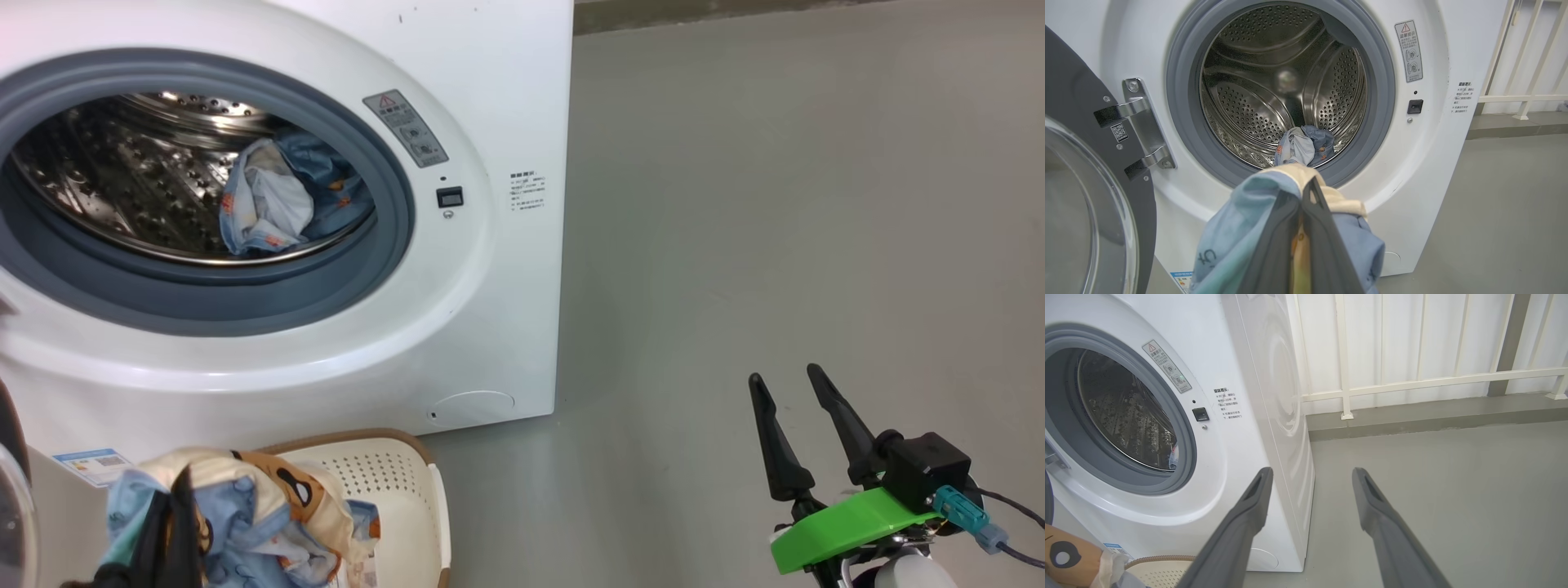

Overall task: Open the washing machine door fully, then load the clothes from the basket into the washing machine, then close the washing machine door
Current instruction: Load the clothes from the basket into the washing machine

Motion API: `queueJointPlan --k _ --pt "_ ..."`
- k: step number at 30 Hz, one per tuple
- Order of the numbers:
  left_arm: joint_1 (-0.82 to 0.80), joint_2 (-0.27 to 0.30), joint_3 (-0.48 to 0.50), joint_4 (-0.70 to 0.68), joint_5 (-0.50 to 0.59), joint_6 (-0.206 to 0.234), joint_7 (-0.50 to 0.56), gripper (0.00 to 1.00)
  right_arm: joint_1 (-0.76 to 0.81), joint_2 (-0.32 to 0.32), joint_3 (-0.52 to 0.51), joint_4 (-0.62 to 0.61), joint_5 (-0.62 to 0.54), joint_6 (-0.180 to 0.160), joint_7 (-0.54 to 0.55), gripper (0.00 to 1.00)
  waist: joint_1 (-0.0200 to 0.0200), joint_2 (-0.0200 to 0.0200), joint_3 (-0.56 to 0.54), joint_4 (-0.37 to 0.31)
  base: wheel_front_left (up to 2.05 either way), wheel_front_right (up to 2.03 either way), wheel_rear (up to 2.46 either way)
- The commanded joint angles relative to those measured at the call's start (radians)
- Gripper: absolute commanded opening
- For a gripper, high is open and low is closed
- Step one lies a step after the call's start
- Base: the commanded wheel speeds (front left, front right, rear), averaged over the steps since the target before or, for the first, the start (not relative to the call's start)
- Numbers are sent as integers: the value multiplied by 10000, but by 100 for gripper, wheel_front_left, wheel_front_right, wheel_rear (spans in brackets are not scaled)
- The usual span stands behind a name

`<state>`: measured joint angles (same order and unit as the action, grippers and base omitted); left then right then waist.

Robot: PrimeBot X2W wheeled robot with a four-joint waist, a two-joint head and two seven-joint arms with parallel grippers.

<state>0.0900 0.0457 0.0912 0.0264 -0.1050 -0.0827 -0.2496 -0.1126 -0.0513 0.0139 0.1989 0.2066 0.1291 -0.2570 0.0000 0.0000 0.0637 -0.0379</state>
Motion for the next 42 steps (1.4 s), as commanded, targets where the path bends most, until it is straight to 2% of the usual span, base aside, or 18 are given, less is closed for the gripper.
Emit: queueJointPlan --k 1,11,18,31,42 --pt "-92 79 350 -357 82 112 -122 0 -57 11 194 -272 15 16 -48 100 0 0 -42 25 0 0 0" --pt "43 56 218 -350 -58 205 -122 0 -20 11 185 -303 90 16 -48 100 0 0 38 66 0 0 0" --pt "-574 50 32 -146 -188 161 -122 0 -118 11 133 -336 156 16 -48 100 0 0 495 92 0 0 0" --pt "-3379 63 -6 357 79 206 -122 0 -586 11 217 -463 289 16 -48 100 0 0 1691 -84 0 0 0" --pt "-6435 587 663 1408 329 313 -122 0 -1143 11 214 -624 295 16 -48 100 0 0 3140 -428 0 0 0"
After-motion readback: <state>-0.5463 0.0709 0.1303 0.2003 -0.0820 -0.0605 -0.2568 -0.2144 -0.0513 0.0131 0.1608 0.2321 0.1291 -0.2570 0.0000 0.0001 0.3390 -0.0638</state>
